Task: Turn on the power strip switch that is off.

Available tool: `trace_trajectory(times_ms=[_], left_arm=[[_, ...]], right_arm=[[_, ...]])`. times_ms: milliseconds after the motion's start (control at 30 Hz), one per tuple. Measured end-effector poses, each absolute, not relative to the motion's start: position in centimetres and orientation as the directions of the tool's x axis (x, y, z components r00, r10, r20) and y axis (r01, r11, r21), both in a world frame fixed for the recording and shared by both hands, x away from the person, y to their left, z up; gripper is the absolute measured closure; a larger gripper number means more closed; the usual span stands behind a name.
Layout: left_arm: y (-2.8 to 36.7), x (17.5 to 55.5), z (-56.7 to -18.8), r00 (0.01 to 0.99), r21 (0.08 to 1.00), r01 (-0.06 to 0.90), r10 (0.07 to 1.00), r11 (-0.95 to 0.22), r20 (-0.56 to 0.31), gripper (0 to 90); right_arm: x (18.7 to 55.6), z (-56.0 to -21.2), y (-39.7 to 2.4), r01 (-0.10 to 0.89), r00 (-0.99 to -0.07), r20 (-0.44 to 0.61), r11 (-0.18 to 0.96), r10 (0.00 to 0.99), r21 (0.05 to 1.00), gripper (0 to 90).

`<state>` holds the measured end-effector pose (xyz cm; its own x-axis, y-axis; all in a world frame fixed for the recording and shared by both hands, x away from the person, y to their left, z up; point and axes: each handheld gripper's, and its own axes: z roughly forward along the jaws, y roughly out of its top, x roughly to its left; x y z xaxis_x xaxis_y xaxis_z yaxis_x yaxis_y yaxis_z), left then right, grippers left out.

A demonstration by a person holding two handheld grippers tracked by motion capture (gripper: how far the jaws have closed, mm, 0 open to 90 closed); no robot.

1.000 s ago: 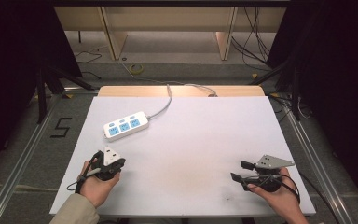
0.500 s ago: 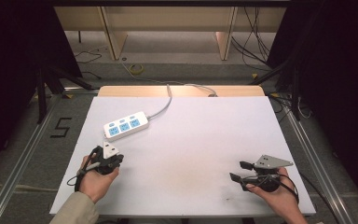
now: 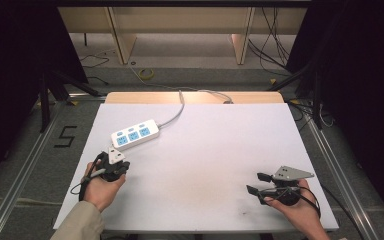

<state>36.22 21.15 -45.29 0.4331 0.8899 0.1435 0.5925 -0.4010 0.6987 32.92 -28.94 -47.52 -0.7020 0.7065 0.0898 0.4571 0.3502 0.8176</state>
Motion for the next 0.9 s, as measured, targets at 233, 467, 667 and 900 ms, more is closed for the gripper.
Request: trace_trajectory(times_ms=[233,467,667,900], left_arm=[[21.4,36.8,-45.1,0.422,0.698,0.600,0.896,-0.392,0.141,89.9],[21.5,37.6,-44.9,0.414,0.695,0.602,0.898,-0.393,0.149,89.9],[21.5,38.3,-44.8,0.407,0.695,0.605,0.901,-0.390,0.151,90.0],[21.7,38.9,-44.8,0.395,0.691,0.612,0.906,-0.385,0.155,89.9]], right_arm=[[32.9,-47.5,-29.0,0.458,-0.700,0.088,0.351,0.709,0.817,35.6],[32.9,-47.5,-29.0,0.461,-0.698,0.091,0.348,0.711,0.816,35.5],[32.9,-47.5,-29.1,0.459,-0.697,0.090,0.347,0.711,0.818,35.5],[32.9,-47.5,-29.1,0.458,-0.698,0.090,0.347,0.711,0.818,35.4]])
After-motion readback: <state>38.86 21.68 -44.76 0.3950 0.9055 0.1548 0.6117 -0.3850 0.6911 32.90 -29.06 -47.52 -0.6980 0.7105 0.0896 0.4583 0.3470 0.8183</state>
